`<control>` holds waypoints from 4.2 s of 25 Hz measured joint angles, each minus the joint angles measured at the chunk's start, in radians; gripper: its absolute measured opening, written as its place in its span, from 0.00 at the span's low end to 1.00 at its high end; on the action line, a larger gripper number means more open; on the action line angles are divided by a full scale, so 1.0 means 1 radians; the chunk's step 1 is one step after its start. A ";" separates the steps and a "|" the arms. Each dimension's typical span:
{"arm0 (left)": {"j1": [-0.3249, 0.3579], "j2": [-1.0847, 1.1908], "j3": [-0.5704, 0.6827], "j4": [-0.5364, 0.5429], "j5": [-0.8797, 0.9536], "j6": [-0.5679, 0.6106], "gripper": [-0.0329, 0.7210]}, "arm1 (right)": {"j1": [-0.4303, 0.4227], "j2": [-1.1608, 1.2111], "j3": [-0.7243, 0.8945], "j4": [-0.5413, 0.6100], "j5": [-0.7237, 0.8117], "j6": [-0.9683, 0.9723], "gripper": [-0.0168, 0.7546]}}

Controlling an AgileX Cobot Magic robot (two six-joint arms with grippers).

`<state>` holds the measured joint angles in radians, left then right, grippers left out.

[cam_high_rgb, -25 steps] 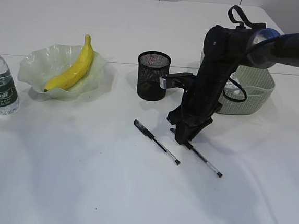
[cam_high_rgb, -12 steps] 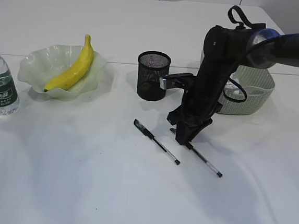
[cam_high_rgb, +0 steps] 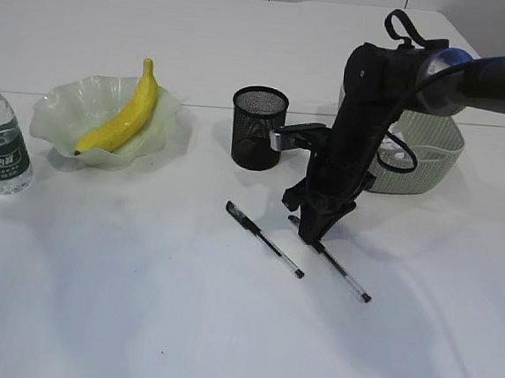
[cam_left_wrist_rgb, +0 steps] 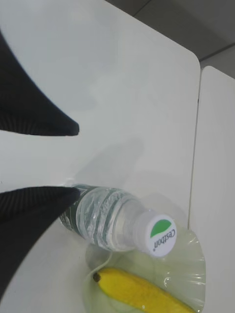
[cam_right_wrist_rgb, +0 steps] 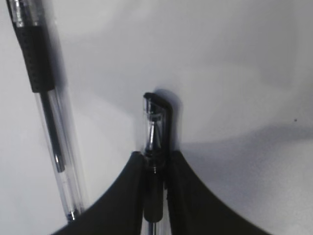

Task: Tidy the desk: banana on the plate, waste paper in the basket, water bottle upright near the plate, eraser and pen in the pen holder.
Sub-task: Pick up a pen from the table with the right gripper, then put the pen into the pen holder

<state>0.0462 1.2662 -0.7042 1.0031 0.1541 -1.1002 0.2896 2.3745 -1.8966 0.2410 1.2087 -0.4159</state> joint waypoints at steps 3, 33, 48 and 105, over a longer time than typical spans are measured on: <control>0.000 0.000 0.000 0.000 0.000 0.000 0.36 | 0.000 0.000 0.000 0.000 0.002 0.000 0.15; 0.000 0.000 0.000 0.000 0.000 0.000 0.36 | 0.000 0.004 -0.115 -0.004 0.005 0.030 0.15; 0.000 0.000 0.000 0.002 0.000 0.000 0.36 | 0.000 0.009 -0.257 -0.004 0.012 0.071 0.15; 0.000 0.000 0.000 0.017 0.000 0.000 0.36 | 0.000 0.118 -0.551 0.185 -0.679 0.130 0.15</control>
<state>0.0462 1.2662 -0.7042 1.0204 0.1541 -1.1002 0.2896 2.4924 -2.4475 0.4257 0.5298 -0.2855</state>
